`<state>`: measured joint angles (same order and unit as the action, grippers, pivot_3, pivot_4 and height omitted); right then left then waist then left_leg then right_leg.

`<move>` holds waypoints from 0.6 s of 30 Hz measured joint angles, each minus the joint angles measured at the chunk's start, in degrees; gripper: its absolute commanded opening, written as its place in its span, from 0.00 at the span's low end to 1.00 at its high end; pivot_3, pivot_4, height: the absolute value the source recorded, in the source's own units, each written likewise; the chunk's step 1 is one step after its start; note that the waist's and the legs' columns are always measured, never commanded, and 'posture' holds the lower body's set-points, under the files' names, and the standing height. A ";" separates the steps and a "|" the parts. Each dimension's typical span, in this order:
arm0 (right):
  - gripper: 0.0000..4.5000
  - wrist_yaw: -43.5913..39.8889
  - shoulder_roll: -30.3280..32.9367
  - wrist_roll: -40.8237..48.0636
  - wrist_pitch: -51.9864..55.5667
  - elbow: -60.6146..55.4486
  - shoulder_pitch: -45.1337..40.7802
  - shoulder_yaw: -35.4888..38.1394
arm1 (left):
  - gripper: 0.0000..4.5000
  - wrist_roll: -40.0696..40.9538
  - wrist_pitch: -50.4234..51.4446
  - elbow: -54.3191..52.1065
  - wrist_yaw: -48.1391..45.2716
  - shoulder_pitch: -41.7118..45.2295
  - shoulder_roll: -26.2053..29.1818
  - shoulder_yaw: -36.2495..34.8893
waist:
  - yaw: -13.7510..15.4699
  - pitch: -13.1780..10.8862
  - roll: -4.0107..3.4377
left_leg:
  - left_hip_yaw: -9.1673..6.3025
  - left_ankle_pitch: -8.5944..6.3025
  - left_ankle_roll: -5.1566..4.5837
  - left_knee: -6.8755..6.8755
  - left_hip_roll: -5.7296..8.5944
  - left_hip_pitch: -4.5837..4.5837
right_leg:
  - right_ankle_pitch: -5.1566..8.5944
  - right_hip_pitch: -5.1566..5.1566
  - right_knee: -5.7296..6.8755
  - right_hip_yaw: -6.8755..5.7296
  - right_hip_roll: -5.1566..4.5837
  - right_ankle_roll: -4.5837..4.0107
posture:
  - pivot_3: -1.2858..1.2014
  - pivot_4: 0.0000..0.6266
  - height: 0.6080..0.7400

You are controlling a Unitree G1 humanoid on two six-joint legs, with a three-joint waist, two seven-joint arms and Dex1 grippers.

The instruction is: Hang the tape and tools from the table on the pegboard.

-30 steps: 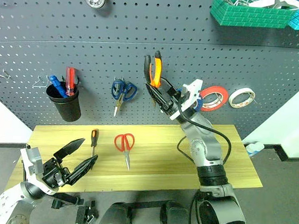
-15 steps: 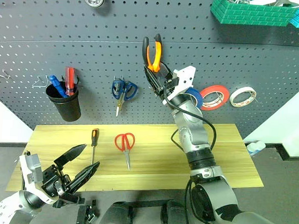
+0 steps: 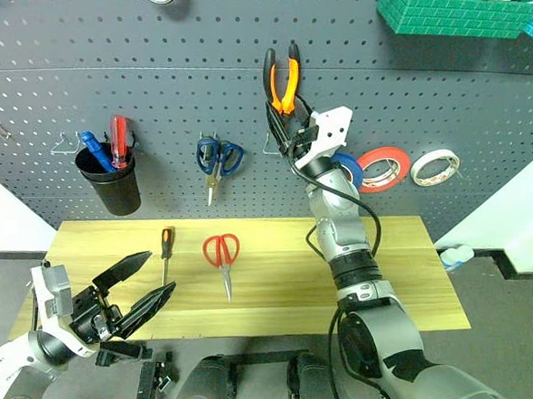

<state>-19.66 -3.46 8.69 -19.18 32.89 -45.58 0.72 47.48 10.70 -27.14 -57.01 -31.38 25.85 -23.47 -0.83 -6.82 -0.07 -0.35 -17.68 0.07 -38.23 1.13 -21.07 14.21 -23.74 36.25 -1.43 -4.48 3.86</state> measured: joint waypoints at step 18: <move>0.47 1.40 -0.40 -2.33 -4.59 5.43 -1.00 -0.88 | 1.00 2.02 2.24 -5.35 1.45 -4.78 1.07 -1.45 | 0.05 -2.07 0.13 | -0.03 0.01 -0.01 0.00 -0.03 -0.02 | 0.10 -0.01 -0.03 0.02 -0.10 -0.20 | 0.56 0.28 0.97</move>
<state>-18.26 -3.86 6.36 -23.77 38.32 -46.58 -0.16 49.50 12.94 -32.49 -55.56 -36.16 26.93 -24.92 -0.78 -8.88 0.06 -0.38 -17.68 0.06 -38.23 1.11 -21.09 14.30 -23.75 36.21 -1.41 -4.58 3.66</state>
